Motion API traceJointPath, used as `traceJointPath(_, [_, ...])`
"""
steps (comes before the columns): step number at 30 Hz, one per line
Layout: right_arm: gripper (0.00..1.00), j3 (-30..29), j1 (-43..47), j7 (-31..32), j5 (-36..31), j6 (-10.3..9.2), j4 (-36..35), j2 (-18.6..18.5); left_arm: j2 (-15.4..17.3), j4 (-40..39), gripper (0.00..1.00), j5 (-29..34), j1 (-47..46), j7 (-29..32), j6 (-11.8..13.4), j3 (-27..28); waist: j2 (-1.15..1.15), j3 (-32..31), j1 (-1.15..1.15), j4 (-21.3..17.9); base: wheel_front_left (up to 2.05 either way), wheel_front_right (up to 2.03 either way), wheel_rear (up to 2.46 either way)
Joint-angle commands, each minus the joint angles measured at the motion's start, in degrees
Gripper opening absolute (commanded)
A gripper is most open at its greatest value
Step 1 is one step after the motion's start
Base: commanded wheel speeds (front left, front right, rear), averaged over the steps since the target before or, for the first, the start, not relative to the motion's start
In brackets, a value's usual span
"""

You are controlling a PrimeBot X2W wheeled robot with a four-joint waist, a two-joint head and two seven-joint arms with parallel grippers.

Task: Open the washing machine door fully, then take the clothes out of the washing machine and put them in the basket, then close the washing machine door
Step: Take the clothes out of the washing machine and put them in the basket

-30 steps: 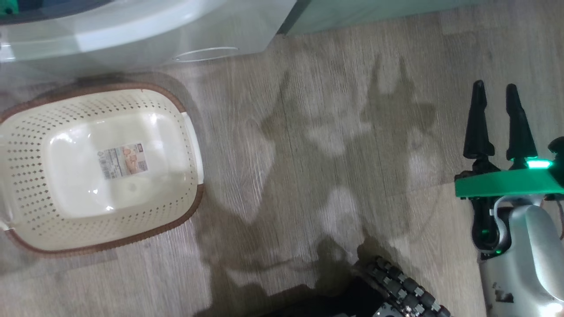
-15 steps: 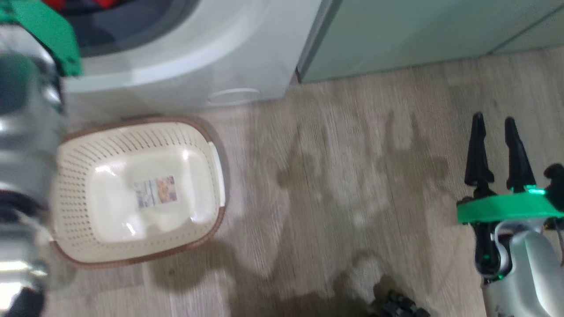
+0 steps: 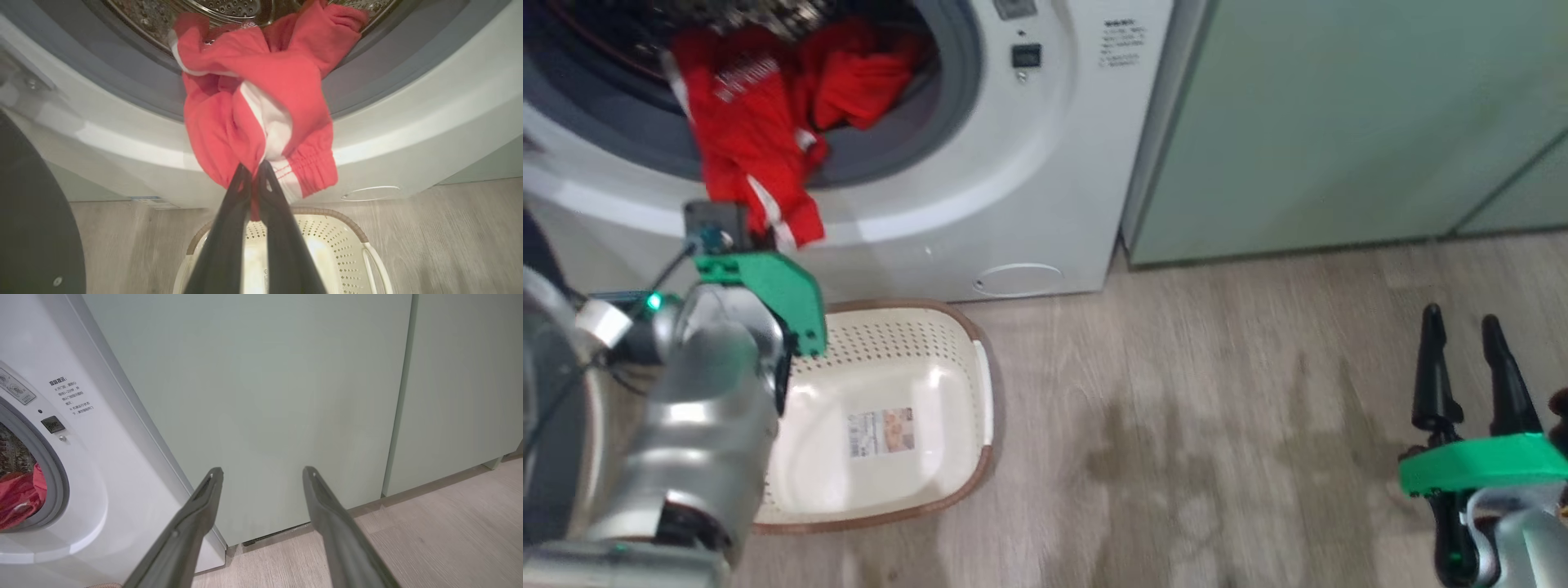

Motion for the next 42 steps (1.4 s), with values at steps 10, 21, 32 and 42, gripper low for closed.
traceJointPath(10, [1.00, 0.98, 2.37, -0.61, 0.12, -0.04, -1.37, -1.71, -1.18, -1.18, 0.00, -1.46, 8.11, -1.64, -2.50, -0.95, -0.01, -5.63, 0.00, 4.84, 0.00, 0.00, 0.00])
traceJointPath(21, [1.00, 1.89, 2.54, -0.61, 0.42, -0.04, -1.47, -1.98, -2.31, -1.14, 0.00, -3.57, 16.43, 5.32, -4.99, -3.51, -0.01, -5.73, 0.00, 5.06, 0.00, 0.00, 0.00])
traceJointPath(32, [1.00, 2.74, -0.08, -0.61, 0.58, -0.04, -2.02, -2.73, -2.35, -1.12, 0.00, -7.79, 17.13, 11.91, -6.56, -5.74, -0.01, -0.36, 0.00, 3.30, 0.00, 0.00, 0.00])
traceJointPath(42, [1.00, 2.59, -3.70, -0.61, 0.51, -0.04, -3.20, -2.77, -1.10, -1.12, 0.00, -10.26, 13.93, 15.22, -5.31, -4.43, -0.01, 7.13, 0.00, 0.32, 0.00, 0.00, 0.00])
